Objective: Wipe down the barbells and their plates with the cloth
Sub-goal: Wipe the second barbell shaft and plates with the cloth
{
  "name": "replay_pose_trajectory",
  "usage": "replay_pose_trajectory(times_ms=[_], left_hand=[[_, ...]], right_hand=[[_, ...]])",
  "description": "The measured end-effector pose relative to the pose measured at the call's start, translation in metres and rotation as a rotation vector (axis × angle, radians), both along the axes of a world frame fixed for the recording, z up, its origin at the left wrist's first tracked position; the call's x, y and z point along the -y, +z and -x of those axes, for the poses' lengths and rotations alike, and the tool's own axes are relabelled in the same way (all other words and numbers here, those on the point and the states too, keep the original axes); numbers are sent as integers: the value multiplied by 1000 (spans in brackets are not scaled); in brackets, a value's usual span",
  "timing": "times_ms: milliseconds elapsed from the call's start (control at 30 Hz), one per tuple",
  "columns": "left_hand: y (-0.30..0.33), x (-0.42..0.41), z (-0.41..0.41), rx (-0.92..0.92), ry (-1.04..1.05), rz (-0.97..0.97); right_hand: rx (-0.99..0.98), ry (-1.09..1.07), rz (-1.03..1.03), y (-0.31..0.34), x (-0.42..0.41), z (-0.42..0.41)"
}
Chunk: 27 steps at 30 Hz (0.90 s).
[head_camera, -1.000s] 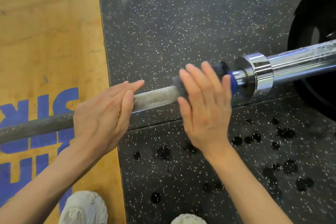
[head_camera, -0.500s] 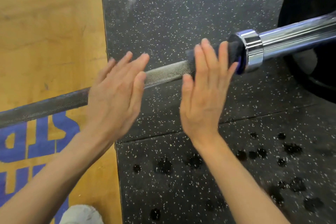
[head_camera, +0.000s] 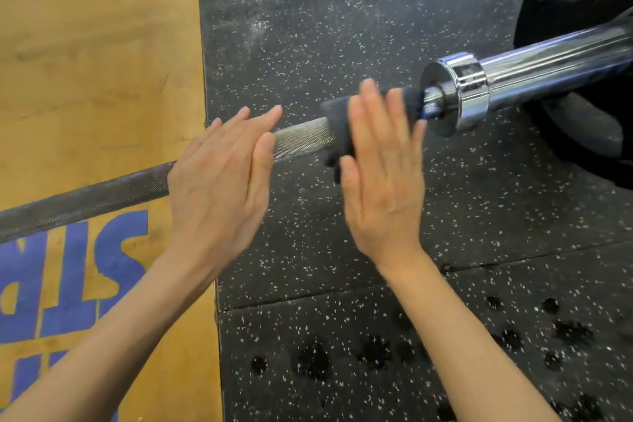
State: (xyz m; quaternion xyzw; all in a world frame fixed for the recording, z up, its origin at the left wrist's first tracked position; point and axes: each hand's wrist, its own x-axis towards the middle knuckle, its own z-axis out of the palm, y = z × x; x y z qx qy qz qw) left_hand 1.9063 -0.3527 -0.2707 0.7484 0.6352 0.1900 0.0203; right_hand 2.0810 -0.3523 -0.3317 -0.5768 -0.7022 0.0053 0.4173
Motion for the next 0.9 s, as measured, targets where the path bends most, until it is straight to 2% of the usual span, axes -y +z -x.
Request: replay_pose_trajectory(times_ms=[100,167,233,300,367,433,533,600,700,767,833,900], left_hand=[[-1,-2,-1,15,7,-9],[-1,-2,-1,13,11,-13],[0,1,-1,13,8,-7],[0,4,-3,16,7,1],[0,7,-3,19,8,4],[1,10,-4,14,8,-2],[2,18,-6,13,-3,-10],[4,23,-8,13,-10,-14],[5,31,-9,-1,-27,-4],[5,37,-9,-21,-45,9],[6,42,-8,-28,-64,21],[7,48,-8,-27,-78,37]], right_hand=[[-190,-154,33,9,-7,12],[-207,-110,58,14,1,32],[-100,-33,42,10,3,26],[-27,-68,22,8,-1,7],[-85,-149,51,16,-2,5],[-77,-127,88,26,7,19],[140,28,102,30,17,7],[222,-42,98,32,14,-16],[116,-178,176,44,22,-3],[92,-100,218,47,38,17],[203,21,213,47,45,11],[300,-31,191,49,37,-12]])
